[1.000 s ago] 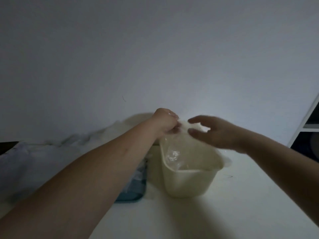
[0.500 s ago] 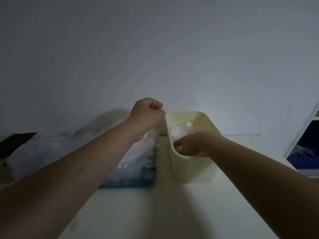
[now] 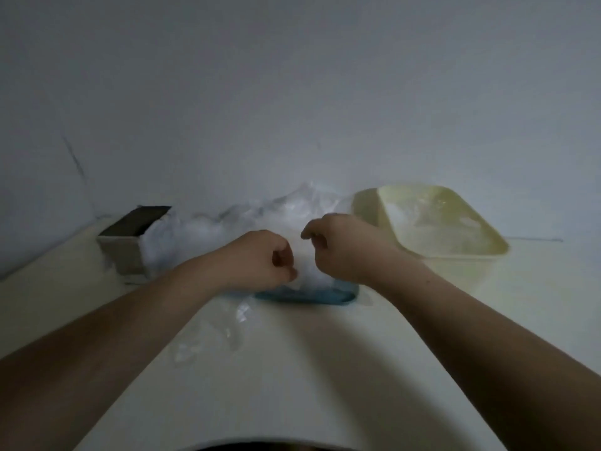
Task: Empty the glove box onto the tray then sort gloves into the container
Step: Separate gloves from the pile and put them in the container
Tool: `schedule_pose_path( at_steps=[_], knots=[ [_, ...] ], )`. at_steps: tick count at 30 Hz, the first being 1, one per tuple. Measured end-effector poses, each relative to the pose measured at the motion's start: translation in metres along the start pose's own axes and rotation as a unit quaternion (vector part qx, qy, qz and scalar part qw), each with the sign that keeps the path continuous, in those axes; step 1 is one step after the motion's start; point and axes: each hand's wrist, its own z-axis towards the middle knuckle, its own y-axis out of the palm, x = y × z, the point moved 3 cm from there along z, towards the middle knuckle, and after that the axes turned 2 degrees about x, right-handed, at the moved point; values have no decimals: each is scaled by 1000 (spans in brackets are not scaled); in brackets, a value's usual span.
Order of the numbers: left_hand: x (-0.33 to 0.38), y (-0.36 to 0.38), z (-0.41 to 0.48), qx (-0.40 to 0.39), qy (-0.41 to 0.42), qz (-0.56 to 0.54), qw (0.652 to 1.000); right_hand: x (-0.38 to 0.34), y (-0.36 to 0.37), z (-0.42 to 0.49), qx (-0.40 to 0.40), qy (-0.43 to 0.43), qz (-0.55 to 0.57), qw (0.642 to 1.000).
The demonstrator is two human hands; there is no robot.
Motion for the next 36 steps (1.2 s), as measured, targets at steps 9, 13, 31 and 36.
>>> schedule_pose_path(
  at_steps=[9,13,31,36],
  knots=[
    [-108,12,-51,-27,-96,127,987,-8,77,-13,-58,23,206,976],
    [-107,29,-42,29,-66,91,993,-7,83,-13,-30,41,269,962],
    [-10,8,-20,-96,72,-784,608,13,66,-7,-71,47,728,680],
    [-47,33,16,-1,-21,-750,661,26,48,13,78,122,734,663]
  ],
)
